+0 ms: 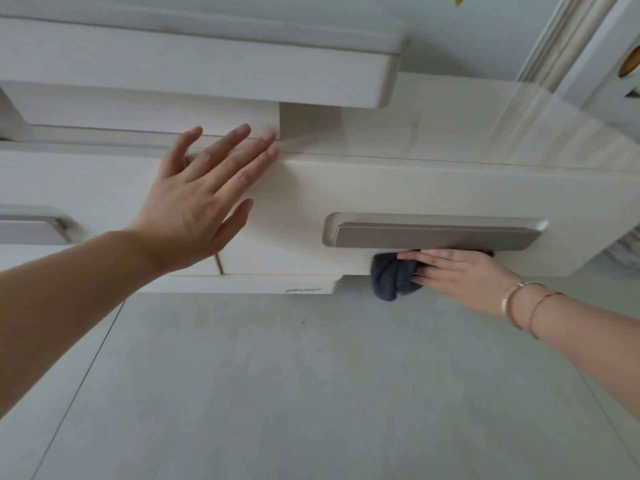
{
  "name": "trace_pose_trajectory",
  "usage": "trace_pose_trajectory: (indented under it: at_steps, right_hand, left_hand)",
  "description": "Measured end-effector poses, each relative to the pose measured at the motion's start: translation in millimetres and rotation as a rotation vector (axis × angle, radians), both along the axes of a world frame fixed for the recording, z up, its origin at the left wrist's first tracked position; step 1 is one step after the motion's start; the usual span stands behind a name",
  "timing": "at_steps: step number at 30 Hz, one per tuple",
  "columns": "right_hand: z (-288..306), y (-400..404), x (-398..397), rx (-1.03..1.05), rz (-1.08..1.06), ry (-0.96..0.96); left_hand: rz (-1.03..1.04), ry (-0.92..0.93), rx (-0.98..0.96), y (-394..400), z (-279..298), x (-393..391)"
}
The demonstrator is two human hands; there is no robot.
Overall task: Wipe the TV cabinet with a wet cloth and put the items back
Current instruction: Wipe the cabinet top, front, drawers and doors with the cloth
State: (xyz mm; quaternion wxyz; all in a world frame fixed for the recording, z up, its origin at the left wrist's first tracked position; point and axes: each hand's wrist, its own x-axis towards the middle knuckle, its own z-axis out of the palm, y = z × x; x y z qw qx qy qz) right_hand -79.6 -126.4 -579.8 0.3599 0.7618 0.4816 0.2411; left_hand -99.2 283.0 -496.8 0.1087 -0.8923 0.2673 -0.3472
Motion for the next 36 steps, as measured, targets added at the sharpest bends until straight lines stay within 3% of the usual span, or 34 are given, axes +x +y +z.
trace_pose_trajectory:
  at_steps: [4,7,16,19,27,33,36]
  right_hand:
    - [-18.9,75.8,8.9,0.053,0.092,-0.013]
    - [-21.1,106.0,10.6,-0.022,0.095,-0.068]
    - [16.5,-14.6,-17.0,-0.197,-0.185,-0.124]
    - [21.5,-30.0,-31.7,-0.053,-0.154,-0.022]
    - [45.4,30.9,-29.4,0.414,-0.141,0.038]
    - [31.2,109.4,-18.8,0.594,-0.154,-0.095]
    - [36.5,101.6,-19.0,0.644,-0.137,-0.121]
  left_hand:
    - [0.006,-0.011,0.01,-0.4,-0.9,0.0]
    - [-0.006,-0.018,0.012,0.7,-0.2,0.5]
    - [0.006,-0.017,-0.007,-14.9,-3.7,-1.1]
    - [-0.072,-0.039,0.086,-42.3,-7.4,0.4]
    - [-0.168,-0.044,0.059,-73.6,-9.7,-0.2]
    - [-0.165,-0.076,0.046,-76.7,-15.5,4.6]
    - [-0.17,-0.082,0.048,-87.1,-18.7,5.6]
